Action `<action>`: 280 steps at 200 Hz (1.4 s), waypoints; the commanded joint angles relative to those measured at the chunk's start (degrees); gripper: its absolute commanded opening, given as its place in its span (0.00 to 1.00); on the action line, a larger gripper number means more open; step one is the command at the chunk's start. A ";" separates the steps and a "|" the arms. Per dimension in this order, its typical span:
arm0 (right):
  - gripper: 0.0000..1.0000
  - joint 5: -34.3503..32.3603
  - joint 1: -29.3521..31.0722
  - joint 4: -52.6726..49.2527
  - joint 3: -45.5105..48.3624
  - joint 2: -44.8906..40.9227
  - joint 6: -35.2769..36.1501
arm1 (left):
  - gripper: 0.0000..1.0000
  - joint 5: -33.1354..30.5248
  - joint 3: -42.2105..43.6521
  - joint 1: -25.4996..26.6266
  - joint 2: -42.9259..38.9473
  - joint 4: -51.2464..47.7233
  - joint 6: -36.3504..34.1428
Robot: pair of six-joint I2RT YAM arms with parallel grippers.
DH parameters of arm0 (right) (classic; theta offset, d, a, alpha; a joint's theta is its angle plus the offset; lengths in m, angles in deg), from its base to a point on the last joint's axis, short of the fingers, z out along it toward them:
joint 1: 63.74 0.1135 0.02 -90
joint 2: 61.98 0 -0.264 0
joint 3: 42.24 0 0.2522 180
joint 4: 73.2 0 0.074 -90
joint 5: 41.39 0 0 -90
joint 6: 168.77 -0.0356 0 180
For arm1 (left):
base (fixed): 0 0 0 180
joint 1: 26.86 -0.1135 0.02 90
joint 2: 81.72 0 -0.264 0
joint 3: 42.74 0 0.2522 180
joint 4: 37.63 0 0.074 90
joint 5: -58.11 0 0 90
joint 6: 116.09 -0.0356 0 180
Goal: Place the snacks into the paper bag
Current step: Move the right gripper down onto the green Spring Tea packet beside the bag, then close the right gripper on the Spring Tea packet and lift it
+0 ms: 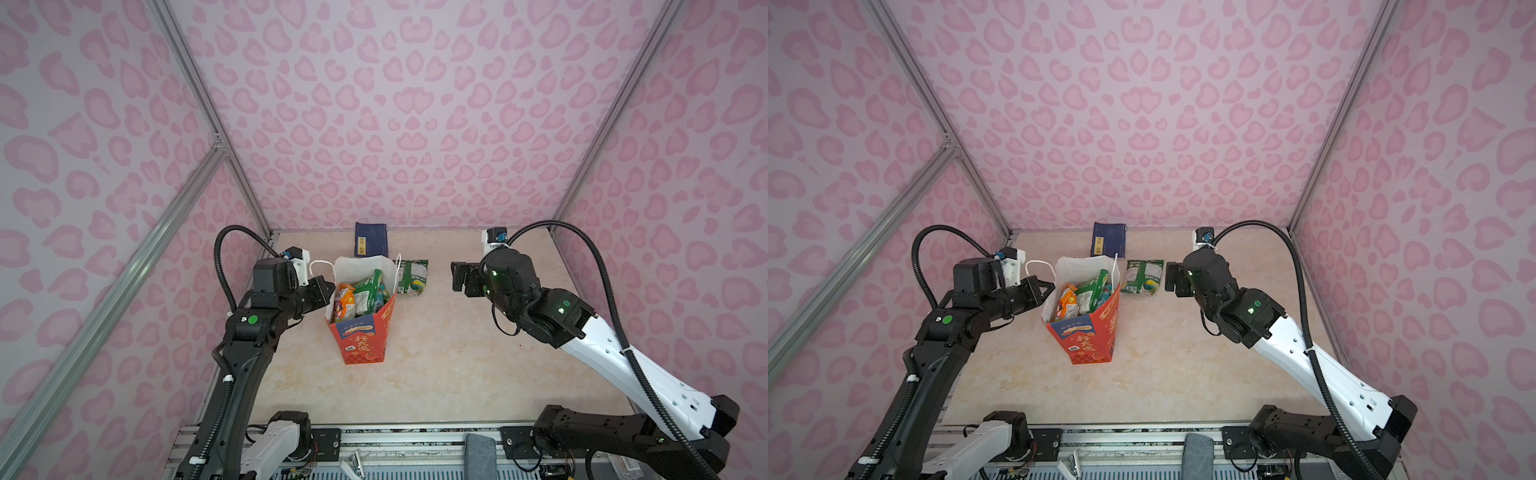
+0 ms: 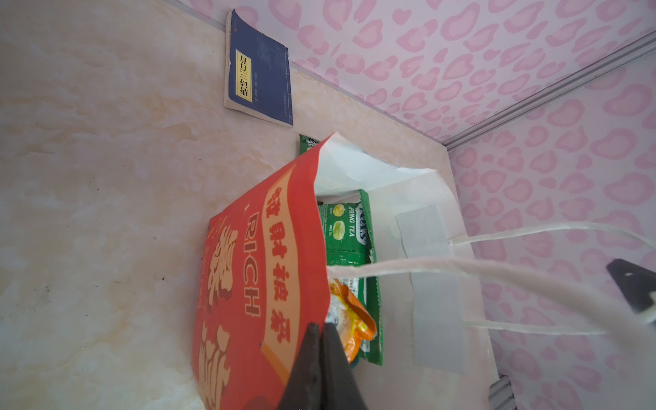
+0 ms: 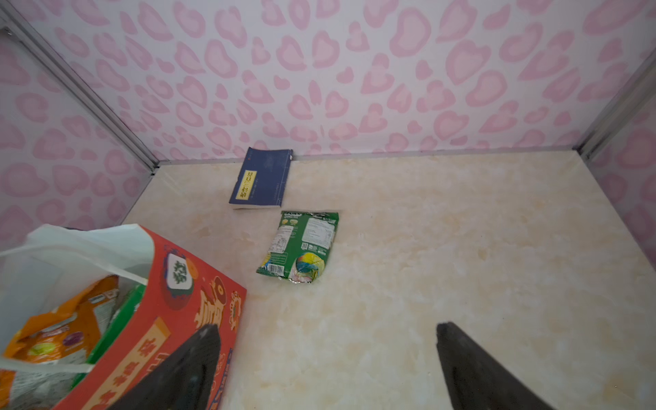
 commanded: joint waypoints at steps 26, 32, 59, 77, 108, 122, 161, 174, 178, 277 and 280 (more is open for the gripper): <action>0.97 14.97 -8.80 12.06 8.00 5.25 -4.97 | 0.08 0.44 0.04 0.03 0.27 2.89 -0.28; 0.97 15.22 -8.97 12.88 8.04 6.59 -4.89 | 0.08 0.39 0.05 -0.03 0.34 2.89 -0.29; 0.97 18.41 -10.31 14.98 6.51 13.44 -4.80 | 0.08 0.36 -0.05 0.02 0.31 2.76 -0.38; 0.97 20.07 -11.11 16.24 5.12 17.73 -4.91 | 0.08 0.27 0.05 0.01 0.38 2.74 -0.38; 0.97 21.94 -12.08 19.60 3.82 23.89 -6.06 | 0.08 0.62 0.06 -0.02 0.55 2.71 -0.29; 0.97 23.07 -12.48 21.32 2.76 27.54 -6.50 | 0.08 0.55 0.03 0.00 0.38 2.75 -0.24; 0.97 24.53 -13.56 17.01 -6.00 39.55 -7.43 | 0.08 0.60 0.10 -0.05 0.57 2.82 -0.24; 0.97 25.53 -13.73 17.78 -7.76 42.62 -7.52 | 0.08 0.62 0.01 0.02 0.49 2.77 -0.29; 0.97 25.93 -13.67 17.91 -8.34 43.55 -7.60 | 0.08 0.62 0.03 -0.04 0.45 2.73 -0.22; 0.97 25.46 -11.29 4.56 -31.83 64.32 -8.18 | 0.08 0.45 0.04 0.02 0.31 2.74 -0.39; 0.97 25.13 -11.15 4.10 -32.24 64.75 -8.16 | 0.08 0.40 0.04 0.03 0.28 2.74 -0.38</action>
